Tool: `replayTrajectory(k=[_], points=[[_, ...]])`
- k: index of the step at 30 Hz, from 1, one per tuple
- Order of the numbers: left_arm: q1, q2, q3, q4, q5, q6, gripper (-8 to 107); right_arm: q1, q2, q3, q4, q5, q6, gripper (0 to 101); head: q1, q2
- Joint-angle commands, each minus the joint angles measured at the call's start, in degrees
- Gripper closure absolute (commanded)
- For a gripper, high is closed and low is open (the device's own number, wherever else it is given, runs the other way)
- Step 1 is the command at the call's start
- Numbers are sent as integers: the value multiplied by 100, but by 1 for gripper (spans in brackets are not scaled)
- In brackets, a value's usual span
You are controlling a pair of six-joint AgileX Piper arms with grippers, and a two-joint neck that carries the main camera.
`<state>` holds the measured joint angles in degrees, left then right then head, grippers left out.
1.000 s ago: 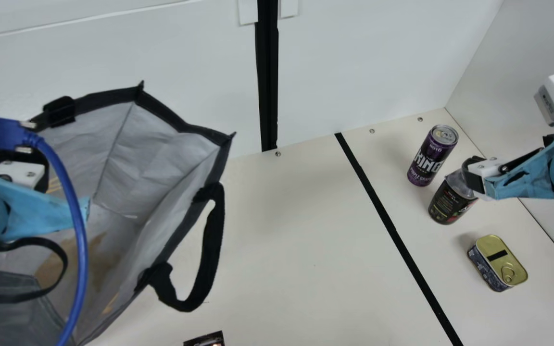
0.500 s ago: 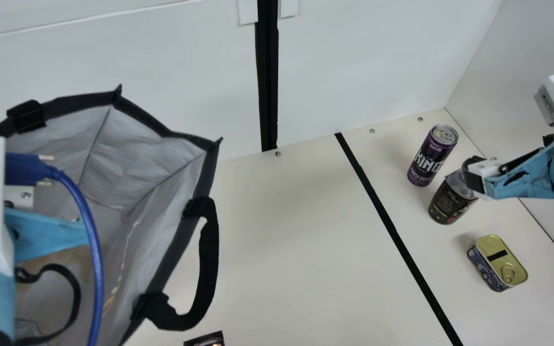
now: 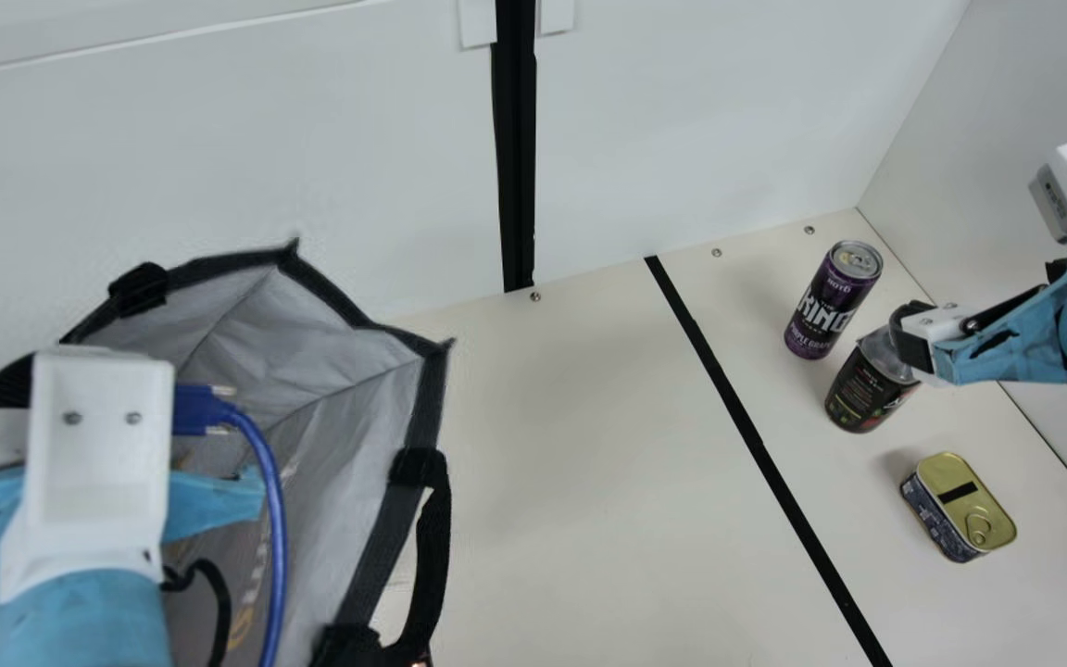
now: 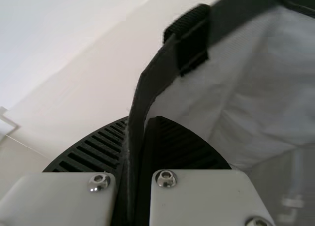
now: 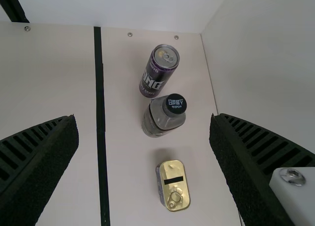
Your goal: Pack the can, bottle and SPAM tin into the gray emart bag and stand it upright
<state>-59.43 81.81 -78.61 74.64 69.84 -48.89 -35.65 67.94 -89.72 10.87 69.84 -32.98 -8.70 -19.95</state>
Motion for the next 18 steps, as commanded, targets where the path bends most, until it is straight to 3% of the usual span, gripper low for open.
replayTrajectory(k=[1,18], points=[[-63,19,73,-113,6,-84,107,0,0,0,0,0,0,6,-130,-5],[-776,178,416,-1163,6,-500,107,0,0,0,0,0,0,6,-130,-5]])
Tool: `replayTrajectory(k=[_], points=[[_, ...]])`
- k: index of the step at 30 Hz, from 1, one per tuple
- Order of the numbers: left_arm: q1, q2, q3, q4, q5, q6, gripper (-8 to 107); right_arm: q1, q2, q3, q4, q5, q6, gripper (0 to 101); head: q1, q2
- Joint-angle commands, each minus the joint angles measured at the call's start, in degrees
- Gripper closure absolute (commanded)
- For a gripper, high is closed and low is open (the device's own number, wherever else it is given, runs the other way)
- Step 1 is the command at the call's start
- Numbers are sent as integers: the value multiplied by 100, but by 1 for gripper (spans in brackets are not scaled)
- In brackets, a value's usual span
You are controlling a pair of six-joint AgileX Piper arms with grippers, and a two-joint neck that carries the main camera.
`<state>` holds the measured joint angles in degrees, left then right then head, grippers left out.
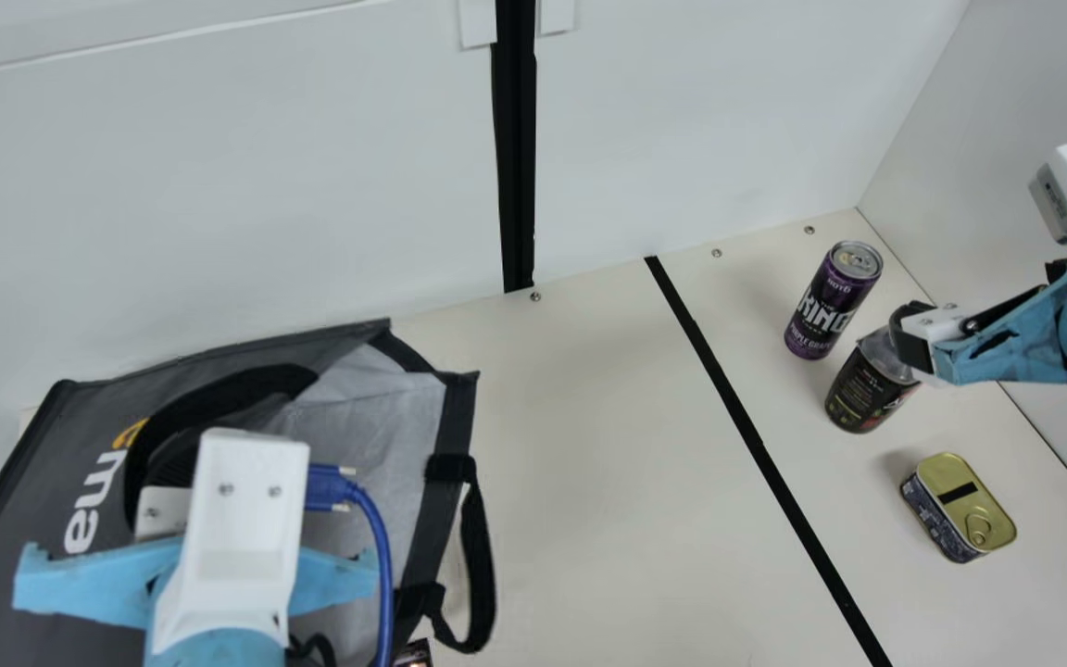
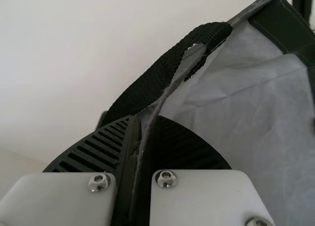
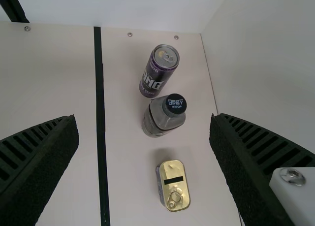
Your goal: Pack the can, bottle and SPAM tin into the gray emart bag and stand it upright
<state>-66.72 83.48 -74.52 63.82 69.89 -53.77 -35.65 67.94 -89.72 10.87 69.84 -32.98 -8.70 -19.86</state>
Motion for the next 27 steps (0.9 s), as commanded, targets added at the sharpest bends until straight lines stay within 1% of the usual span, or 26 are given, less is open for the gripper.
replayTrajectory(k=[1,6,7,17,27], points=[[-103,13,1,-160,1,-20,107,0,0,0,0,0,0,6,-130,-14],[-355,12,-115,-762,1,-30,107,0,0,0,0,0,0,6,-130,-14],[-347,9,-125,-897,-62,-20,107,0,0,0,0,0,0,6,-130,-14],[160,-129,70,-2136,-1023,269,107,0,0,0,0,0,0,6,-130,-14],[813,-290,395,-3347,-1994,837,107,0,0,0,0,0,0,6,-130,-14]])
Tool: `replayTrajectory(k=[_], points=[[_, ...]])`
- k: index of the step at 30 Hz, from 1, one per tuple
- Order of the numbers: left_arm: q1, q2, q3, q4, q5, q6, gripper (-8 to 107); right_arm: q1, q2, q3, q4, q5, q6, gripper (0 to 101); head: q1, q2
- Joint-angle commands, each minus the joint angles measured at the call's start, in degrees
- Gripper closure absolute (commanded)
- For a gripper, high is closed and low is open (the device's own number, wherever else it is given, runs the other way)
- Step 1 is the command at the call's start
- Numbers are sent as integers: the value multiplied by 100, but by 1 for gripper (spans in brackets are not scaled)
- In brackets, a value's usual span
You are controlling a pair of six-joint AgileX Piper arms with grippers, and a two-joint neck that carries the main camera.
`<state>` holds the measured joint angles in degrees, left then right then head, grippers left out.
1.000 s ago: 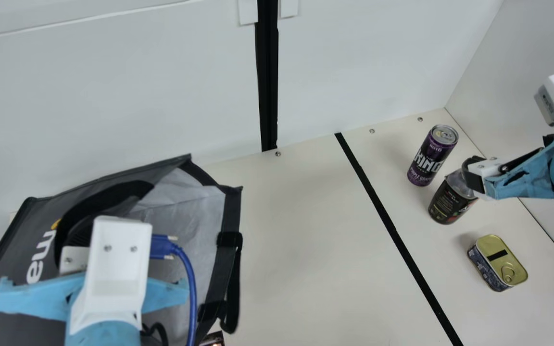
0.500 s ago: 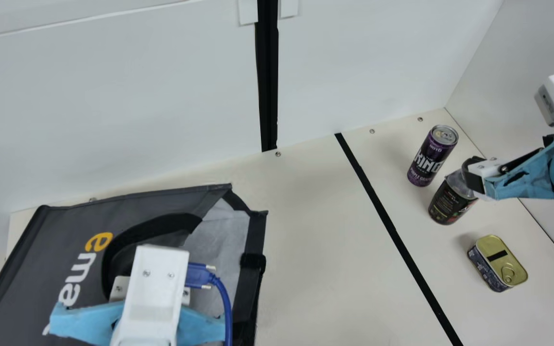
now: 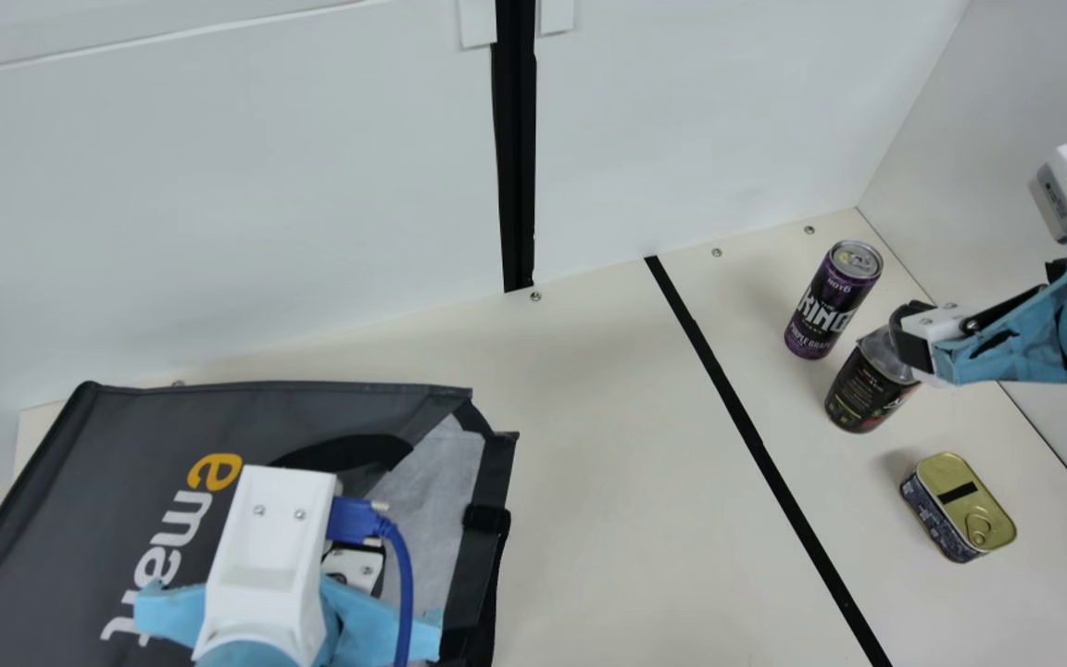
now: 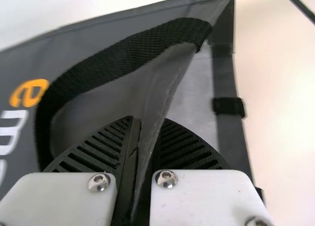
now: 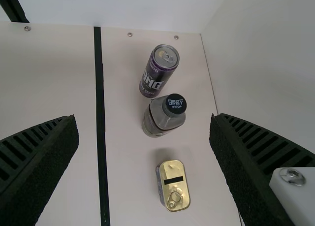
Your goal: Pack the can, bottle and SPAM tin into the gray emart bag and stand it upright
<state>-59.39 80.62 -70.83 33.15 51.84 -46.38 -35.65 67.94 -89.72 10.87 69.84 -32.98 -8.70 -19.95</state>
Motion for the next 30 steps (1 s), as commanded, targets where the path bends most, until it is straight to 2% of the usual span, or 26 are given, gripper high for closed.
replayTrajectory(k=[1,9,16,22,30], points=[[156,-17,58,-434,-289,177,107,0,0,0,0,0,0,6,-130,-5],[765,-101,283,-1766,-964,1002,107,0,0,0,0,0,0,6,-130,-5],[1277,-143,368,-2995,-1262,1977,107,0,0,0,0,0,0,6,-130,-5],[1729,-133,307,-4300,-1280,2934,107,0,0,0,0,0,0,6,-130,-5],[2454,-31,131,-5934,-935,4256,107,0,0,0,0,0,0,6,-130,-5]])
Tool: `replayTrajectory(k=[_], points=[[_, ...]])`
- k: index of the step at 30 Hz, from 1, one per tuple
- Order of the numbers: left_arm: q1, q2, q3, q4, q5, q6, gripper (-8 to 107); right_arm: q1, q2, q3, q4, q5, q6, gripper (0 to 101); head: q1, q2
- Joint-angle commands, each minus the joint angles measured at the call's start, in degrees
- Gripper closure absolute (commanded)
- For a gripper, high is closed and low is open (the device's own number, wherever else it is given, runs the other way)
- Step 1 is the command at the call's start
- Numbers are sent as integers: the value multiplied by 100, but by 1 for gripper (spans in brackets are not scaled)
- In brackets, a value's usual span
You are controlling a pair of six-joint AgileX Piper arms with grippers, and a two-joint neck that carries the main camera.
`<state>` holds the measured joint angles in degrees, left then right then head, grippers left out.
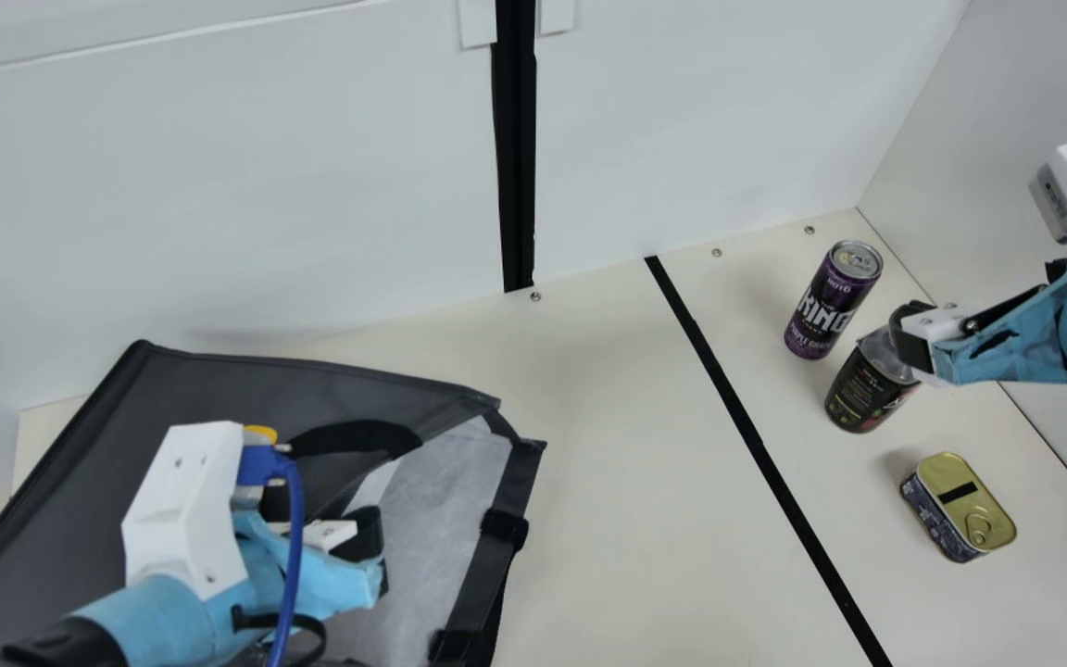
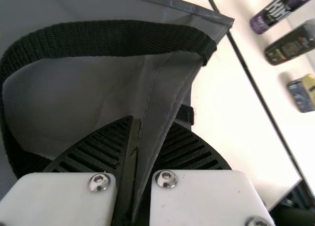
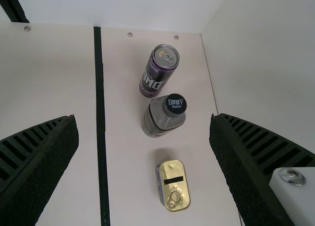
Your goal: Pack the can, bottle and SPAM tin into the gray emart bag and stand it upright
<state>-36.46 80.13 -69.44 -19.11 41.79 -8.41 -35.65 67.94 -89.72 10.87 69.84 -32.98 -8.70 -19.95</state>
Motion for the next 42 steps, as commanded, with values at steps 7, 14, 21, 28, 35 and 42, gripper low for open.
replayTrajectory(k=[7,14,21,28,35,42], points=[[798,158,-61,-1723,494,1409,107,0,0,0,0,0,0,6,-130,-5],[1346,300,-63,-2443,867,2061,107,0,0,0,0,0,0,6,-130,-5],[1738,421,-80,-2805,1111,2416,107,0,0,0,0,0,0,6,-130,-5],[2020,504,-113,-2927,1215,2550,107,0,0,0,0,0,0,6,-130,-5],[2198,549,-137,-2967,1254,2598,107,0,0,0,0,0,0,6,-130,-5],[2316,579,-153,-2959,1244,2604,107,0,0,0,0,0,0,6,-130,-5]])
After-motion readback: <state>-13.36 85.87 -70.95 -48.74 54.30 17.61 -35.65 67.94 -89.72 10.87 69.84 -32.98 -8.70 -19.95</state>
